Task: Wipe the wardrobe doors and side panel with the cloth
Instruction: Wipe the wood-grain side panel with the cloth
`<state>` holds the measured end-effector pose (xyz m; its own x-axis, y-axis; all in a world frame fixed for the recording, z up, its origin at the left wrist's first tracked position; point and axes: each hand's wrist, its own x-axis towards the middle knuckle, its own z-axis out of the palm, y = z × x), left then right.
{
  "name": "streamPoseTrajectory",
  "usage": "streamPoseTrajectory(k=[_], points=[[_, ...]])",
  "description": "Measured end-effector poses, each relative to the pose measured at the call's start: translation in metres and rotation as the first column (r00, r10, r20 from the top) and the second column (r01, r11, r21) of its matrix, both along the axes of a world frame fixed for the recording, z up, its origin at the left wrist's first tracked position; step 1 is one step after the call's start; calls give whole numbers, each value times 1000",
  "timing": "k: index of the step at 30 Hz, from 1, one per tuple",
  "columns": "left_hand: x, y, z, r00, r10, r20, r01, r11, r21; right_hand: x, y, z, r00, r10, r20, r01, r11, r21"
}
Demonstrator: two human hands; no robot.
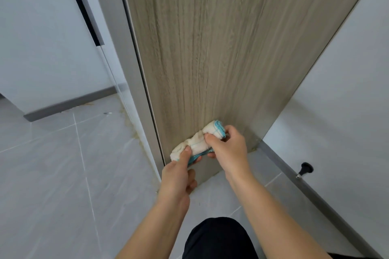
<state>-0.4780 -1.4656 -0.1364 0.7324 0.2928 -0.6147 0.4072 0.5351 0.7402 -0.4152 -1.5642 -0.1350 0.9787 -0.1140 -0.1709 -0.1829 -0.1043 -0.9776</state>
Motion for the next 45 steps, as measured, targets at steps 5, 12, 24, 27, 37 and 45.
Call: streamPoseTrajectory(k=[5,12,24,27,37,45], points=[[5,5,-62,989,-4,-148,-4,999,-53,10,0,-66,977,15,-214,-21,999,-26],[2,12,-151,949,11,-314,-23,999,-34,29,6,-161,784,152,-602,-161,986,40],[5,11,-236,877,44,-478,-70,997,-36,32,18,-252,647,40,-761,-145,987,-72],[7,14,-254,858,40,-512,-67,997,-35,31,21,-271,649,17,-761,-155,982,-110],[7,13,-284,833,58,-551,-93,995,-37,21,29,-313,639,-33,-768,-134,979,-154],[7,8,-286,833,138,-536,-198,978,-57,22,29,-320,602,-24,-798,-51,996,-68]])
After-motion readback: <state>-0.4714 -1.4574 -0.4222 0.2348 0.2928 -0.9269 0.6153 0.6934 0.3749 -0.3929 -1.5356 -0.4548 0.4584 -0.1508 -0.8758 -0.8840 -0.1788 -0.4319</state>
